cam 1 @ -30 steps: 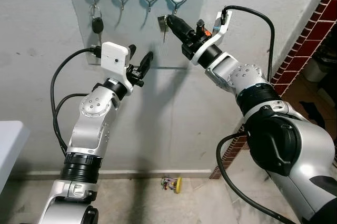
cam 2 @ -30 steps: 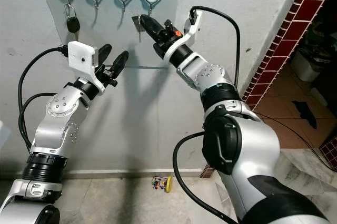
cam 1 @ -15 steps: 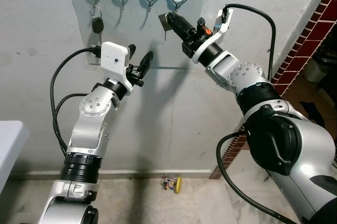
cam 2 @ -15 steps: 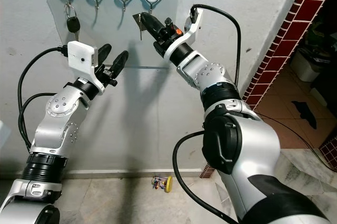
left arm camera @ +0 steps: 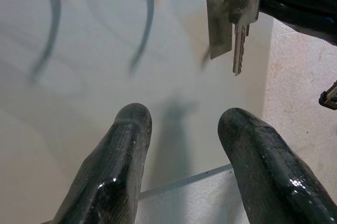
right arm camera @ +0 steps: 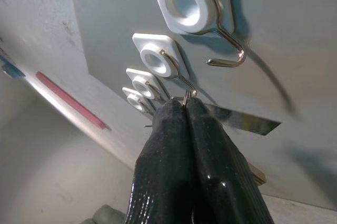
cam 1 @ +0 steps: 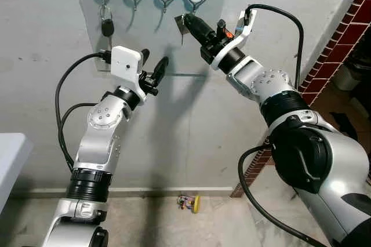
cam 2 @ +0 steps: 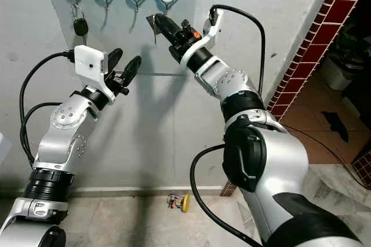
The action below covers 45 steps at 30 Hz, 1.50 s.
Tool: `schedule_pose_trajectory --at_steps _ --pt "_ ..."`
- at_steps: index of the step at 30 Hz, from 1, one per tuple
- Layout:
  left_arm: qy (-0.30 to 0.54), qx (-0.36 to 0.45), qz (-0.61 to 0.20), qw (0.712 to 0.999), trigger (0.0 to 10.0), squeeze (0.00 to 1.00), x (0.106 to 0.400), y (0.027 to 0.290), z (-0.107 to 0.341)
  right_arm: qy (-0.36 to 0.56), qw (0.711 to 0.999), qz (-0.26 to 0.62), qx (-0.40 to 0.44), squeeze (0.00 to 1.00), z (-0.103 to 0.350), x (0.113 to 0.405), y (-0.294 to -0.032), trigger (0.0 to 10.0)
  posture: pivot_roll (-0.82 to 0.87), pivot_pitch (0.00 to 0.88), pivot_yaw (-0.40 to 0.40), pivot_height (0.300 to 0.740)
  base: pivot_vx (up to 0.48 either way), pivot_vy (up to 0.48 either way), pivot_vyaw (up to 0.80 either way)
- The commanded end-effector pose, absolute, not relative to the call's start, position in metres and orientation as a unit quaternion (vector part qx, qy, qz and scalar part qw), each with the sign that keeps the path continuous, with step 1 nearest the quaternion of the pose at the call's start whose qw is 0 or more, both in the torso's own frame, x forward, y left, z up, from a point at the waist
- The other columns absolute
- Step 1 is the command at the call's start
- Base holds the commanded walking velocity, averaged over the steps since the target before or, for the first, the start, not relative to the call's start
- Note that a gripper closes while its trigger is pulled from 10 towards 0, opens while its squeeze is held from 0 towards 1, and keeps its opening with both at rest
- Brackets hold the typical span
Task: Hang keys on a hook
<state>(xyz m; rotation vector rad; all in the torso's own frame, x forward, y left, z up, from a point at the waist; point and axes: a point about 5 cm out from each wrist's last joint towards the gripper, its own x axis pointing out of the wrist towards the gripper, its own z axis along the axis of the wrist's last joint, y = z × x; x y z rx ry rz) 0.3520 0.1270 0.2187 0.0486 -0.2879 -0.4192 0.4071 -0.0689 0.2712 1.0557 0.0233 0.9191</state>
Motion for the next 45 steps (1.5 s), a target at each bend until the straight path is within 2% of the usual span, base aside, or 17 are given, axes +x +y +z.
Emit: schedule_pose_trajectory --at_steps 1,16,21,34,45 --pt "-0.149 0.025 -0.206 0.967 10.0 0.0 0.351 0.127 0.222 -0.041 0.759 0.413 0.502 0.0 0.298 0.411 -0.079 10.0 0.01 0.0 -0.081 0.74 0.0 0.0 0.0" --pt "-0.149 0.025 -0.207 0.967 10.0 0.0 0.351 0.127 0.223 -0.048 0.757 0.406 0.51 0.0 0.3 0.412 -0.082 10.0 0.01 0.0 -0.082 0.74 0.0 0.0 0.0" --pt "-0.149 0.025 -0.206 0.967 10.0 0.0 0.351 0.127 0.223 -0.031 0.747 0.409 0.523 0.0 0.296 0.411 -0.078 10.0 0.01 0.0 -0.082 0.74 0.0 0.0 0.0" --pt "-0.15 0.026 -0.203 0.967 10.0 0.0 0.351 0.129 0.224 -0.011 0.777 0.369 0.511 0.0 0.276 0.413 -0.077 10.0 0.02 0.0 -0.084 0.74 0.0 0.0 0.0" --pt "-0.15 0.025 -0.203 0.967 10.0 0.0 0.351 0.129 0.223 -0.001 0.761 0.33 0.559 0.0 0.27 0.415 -0.085 10.0 0.01 0.0 -0.082 0.74 0.0 0.0 0.0"
